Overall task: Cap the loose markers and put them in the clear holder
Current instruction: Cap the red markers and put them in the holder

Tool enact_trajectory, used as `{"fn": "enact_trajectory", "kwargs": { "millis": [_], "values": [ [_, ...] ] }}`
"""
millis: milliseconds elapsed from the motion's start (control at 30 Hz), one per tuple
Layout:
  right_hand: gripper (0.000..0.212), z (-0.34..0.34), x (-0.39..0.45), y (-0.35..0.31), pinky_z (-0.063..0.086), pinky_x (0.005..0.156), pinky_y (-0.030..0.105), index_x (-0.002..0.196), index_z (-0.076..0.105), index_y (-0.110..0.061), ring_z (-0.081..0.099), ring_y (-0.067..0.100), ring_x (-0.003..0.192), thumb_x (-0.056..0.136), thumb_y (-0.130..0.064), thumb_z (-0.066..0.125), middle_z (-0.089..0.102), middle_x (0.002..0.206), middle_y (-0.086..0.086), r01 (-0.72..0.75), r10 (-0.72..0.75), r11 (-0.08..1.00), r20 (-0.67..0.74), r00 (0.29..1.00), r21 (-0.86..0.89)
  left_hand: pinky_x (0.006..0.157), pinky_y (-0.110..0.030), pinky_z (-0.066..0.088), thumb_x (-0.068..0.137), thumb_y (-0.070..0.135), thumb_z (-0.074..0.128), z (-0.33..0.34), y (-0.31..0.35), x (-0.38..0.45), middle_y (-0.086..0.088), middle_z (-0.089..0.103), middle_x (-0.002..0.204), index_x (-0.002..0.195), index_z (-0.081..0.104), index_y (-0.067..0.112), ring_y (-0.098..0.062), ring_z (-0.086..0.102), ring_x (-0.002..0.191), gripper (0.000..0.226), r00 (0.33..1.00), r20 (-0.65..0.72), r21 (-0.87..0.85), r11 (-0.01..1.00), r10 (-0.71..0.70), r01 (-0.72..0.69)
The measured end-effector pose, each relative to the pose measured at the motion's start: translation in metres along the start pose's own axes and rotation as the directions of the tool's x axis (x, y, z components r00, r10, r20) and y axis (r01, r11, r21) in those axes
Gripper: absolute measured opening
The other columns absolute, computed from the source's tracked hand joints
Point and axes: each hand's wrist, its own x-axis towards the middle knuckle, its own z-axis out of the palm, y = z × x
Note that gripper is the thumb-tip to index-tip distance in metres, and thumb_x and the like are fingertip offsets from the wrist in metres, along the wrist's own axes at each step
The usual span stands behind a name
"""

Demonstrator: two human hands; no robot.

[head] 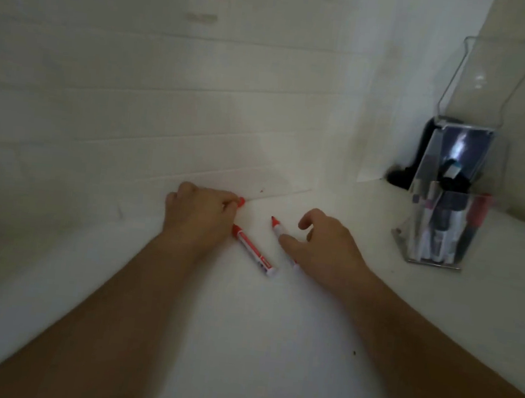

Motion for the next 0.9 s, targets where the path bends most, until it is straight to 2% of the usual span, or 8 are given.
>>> {"fn": "enact_trajectory", "kwargs": {
  "millis": [133,267,367,467,533,600,733,900],
  "values": [
    [0.042,-0.003,0.003,0.008,0.047,0.083,0.032,0.12,0.059,-0.019,0.059,0.026,0.103,0.086,-0.042,0.067,0.059,0.114,0.01,0.034,-0.029,0.994,0.046,0.998,-0.104,0.099,-0.048,0.025,0.096,0.052,0.024,0.007,0.015,0.01,0.003,0.064,0.128,0.123,0.064,0.034,-0.028,0.037,0.124,0.051,0.992,0.121,0.064,0.998,-0.03,0.023],
    [0.034,-0.005,0.004,0.017,0.045,0.082,0.034,0.112,0.064,-0.013,0.059,0.031,0.1,0.093,-0.041,0.061,0.06,0.112,0.015,0.058,-0.054,0.981,0.026,0.998,-0.185,0.092,-0.048,0.023,0.094,0.051,0.023,0.014,0.027,0.012,0.008,0.065,0.12,0.114,0.065,0.035,-0.027,0.036,0.116,0.05,0.979,0.206,0.169,0.985,0.001,-0.037],
    [0.033,-0.005,0.005,0.019,0.043,0.081,0.033,0.107,0.066,-0.012,0.059,0.031,0.101,0.099,-0.041,0.053,0.063,0.111,0.015,0.061,-0.06,0.976,0.014,0.998,-0.211,0.09,-0.044,0.026,0.09,0.051,0.042,0.012,0.027,0.009,0.009,0.07,0.107,0.105,0.069,0.04,-0.027,0.043,0.113,0.034,0.998,0.064,0.167,0.986,-0.004,-0.007],
    [0.031,-0.009,0.003,0.016,0.051,0.086,0.039,0.104,0.068,-0.021,0.062,0.031,0.102,0.1,-0.046,0.051,0.07,0.105,0.007,0.083,-0.089,0.988,-0.042,0.995,-0.13,0.093,-0.04,0.038,0.085,0.045,0.063,0.006,0.027,0.008,0.008,0.072,0.094,0.093,0.065,0.034,-0.025,0.058,0.103,0.014,0.99,-0.136,-0.044,0.999,-0.024,0.019],
    [0.023,-0.014,0.0,0.018,0.051,0.089,0.044,0.108,0.063,-0.031,0.061,0.028,0.103,0.099,-0.047,0.049,0.07,0.106,-0.002,0.092,-0.097,0.993,-0.067,0.993,-0.074,0.087,-0.036,0.048,0.086,0.037,0.069,0.003,0.03,0.003,0.008,0.07,0.091,0.092,0.059,0.029,-0.02,0.063,0.094,0.014,0.992,-0.116,-0.341,0.94,-0.055,0.013],
    [0.014,-0.019,-0.002,0.025,0.052,0.085,0.04,0.107,0.062,-0.037,0.063,0.023,0.095,0.097,-0.042,0.054,0.07,0.099,-0.007,0.141,-0.135,0.988,-0.087,0.987,0.066,0.085,-0.028,0.05,0.086,0.027,0.073,0.002,0.034,-0.004,0.011,0.071,0.096,0.101,0.061,0.03,-0.012,0.066,0.093,0.02,0.997,-0.074,-0.507,0.862,-0.026,-0.015],
    [0.01,-0.027,-0.006,0.029,0.042,0.066,0.018,0.096,0.07,-0.03,0.058,0.013,0.078,0.094,-0.021,0.067,0.068,0.084,-0.004,0.192,-0.167,0.944,-0.116,0.979,0.267,0.088,-0.016,0.049,0.079,0.017,0.079,-0.001,0.037,-0.012,0.016,0.074,0.091,0.098,0.073,0.029,0.003,0.067,0.088,0.023,0.995,-0.091,-0.545,0.834,0.04,-0.084],
    [0.011,-0.022,-0.005,0.029,0.04,0.064,0.014,0.093,0.07,-0.03,0.059,0.009,0.078,0.093,-0.02,0.068,0.067,0.083,-0.005,0.21,-0.194,0.951,-0.089,0.977,0.229,0.079,-0.003,0.044,0.077,0.013,0.081,-0.003,0.045,-0.016,0.016,0.075,0.089,0.094,0.073,0.03,0.005,0.067,0.086,0.025,0.994,-0.095,-0.593,0.798,0.059,-0.105]
  ]
}}
